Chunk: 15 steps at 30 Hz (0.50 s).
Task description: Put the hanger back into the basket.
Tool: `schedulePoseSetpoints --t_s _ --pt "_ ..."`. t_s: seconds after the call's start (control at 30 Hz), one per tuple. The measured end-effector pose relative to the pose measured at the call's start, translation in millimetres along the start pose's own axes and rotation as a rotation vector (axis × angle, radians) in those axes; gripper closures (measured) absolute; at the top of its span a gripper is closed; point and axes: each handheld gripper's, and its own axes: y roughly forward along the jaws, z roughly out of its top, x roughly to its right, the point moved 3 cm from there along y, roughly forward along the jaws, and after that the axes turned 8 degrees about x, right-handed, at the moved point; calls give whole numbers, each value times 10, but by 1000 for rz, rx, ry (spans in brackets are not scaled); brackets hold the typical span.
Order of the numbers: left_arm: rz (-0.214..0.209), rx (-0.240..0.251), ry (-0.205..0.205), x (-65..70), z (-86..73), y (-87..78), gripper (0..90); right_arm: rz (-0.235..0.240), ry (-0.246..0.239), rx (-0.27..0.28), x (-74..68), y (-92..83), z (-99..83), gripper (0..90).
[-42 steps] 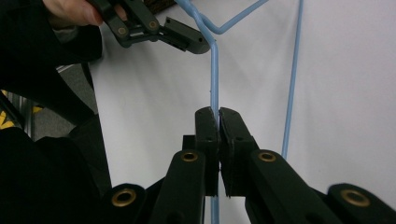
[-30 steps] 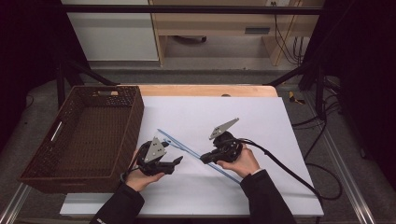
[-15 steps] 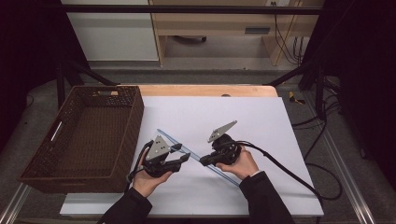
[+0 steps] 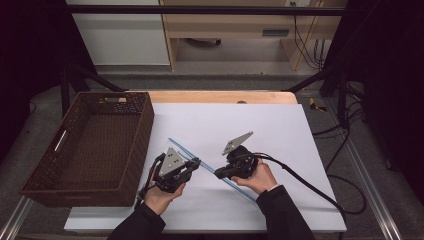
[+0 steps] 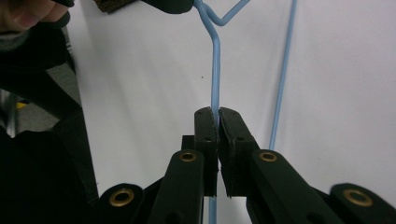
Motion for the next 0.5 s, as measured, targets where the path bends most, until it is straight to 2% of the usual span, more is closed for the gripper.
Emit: schedulePoseSetpoints --t_s 0.1,0.2,0.23,0.3,0.4,0.5 --pt "10 -13 6 32 6 29 854 -53 -26 13 -40 -34 3 728" --pt "16 -19 6 56 25 53 855 -105 -61 39 -76 -51 6 646" --pt "17 -22 7 59 31 60 855 -134 -82 42 -84 -50 3 626" --pt "21 -24 7 63 42 73 855 -159 -95 37 -98 -16 -8 599" --pt "23 -27 7 66 50 81 855 -168 -96 16 -123 64 -22 620" --pt "19 -30 5 66 51 81 855 -179 -87 -4 -155 142 -7 683"
